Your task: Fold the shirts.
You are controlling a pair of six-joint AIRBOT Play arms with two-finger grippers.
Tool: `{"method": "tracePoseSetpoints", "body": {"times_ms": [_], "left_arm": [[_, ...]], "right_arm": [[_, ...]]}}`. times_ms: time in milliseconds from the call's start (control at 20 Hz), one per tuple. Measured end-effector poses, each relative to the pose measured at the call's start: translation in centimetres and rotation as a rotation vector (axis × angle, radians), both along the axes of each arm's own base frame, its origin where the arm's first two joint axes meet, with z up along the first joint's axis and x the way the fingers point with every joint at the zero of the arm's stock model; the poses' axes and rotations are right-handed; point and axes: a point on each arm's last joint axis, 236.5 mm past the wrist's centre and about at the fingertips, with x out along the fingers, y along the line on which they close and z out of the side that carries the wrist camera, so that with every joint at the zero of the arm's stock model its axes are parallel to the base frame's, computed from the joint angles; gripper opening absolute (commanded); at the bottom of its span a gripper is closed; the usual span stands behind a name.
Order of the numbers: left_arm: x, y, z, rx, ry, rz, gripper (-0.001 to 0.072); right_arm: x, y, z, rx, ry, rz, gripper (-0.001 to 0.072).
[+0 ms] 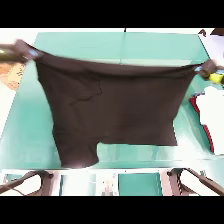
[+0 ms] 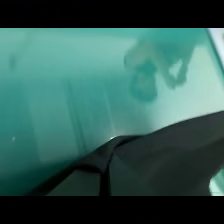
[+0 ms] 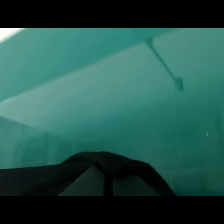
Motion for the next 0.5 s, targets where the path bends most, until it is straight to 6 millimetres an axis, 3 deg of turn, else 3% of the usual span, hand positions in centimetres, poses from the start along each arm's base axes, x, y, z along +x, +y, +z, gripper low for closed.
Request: {"method": "tracePoseSetpoints", "body": {"times_ms": [150,250,350,500], "left_arm": [[4.4,-0.6,-7.7,-0.042,0.082,0.061,0.0021],[6.8,-0.5,-11.4,-0.058,0.102,0.121,0.0021],[8.7,-0.2,-13.9,-0.066,0.104,0.170,0.0021],[10.9,1.0,-15.9,-0.064,0.083,0.248,0.0021]], "right_arm": [[3.8,0.1,-6.8,0.042,0.110,-0.003,0.0013],[6.3,-0.2,-10.4,0.074,0.162,-0.011,0.0013],[8.9,-0.4,-12.7,0.109,0.185,-0.017,0.0013],[12.4,-0.8,-14.1,0.152,0.176,-0.020,0.0013]]}}
